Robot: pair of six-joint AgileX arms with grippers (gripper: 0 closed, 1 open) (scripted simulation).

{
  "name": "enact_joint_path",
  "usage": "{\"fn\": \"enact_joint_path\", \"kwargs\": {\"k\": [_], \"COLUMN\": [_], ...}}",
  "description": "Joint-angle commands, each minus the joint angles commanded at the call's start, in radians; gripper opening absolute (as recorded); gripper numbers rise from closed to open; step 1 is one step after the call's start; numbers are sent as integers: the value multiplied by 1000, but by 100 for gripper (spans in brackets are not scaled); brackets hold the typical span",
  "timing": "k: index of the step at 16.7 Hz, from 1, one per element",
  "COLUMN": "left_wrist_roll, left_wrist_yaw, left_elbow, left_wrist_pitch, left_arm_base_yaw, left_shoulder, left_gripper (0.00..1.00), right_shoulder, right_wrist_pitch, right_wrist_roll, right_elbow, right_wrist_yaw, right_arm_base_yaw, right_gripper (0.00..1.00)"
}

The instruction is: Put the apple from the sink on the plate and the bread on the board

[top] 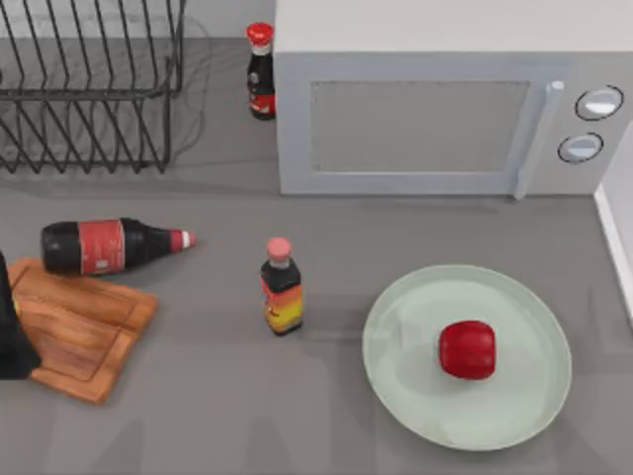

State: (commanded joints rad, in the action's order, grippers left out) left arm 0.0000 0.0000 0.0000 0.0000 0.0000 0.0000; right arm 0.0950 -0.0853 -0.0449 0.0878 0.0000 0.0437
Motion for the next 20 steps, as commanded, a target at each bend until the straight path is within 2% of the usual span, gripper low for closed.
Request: {"fn": "enact_joint_path", "kwargs": {"k": [4, 9, 12, 16, 20], "left_wrist_roll": [0, 0, 15, 59, 118], "left_wrist_yaw": [0, 0, 0, 5, 13], "left_elbow": [0, 1, 60, 251, 500], "left_wrist_pitch": [0, 0, -52, -215, -444], "left_arm_base_yaw": [0, 0, 9, 32, 63], "left_shoulder": [0, 1, 64, 297, 686], "left_gripper": [100, 100, 100, 100, 100], "right_shoulder": [-95, -95, -95, -95, -95], "right_wrist_pitch": [85, 85, 85, 85, 85], "right_wrist_roll": [45, 45, 45, 45, 45], "right_elbow": [-88, -88, -88, -88, -88], "right_wrist_yaw": [0, 0, 0, 0, 0], "right_arm_base_yaw": [-44, -44, -44, -44, -44], "right_gripper": [100, 100, 100, 100, 100]}}
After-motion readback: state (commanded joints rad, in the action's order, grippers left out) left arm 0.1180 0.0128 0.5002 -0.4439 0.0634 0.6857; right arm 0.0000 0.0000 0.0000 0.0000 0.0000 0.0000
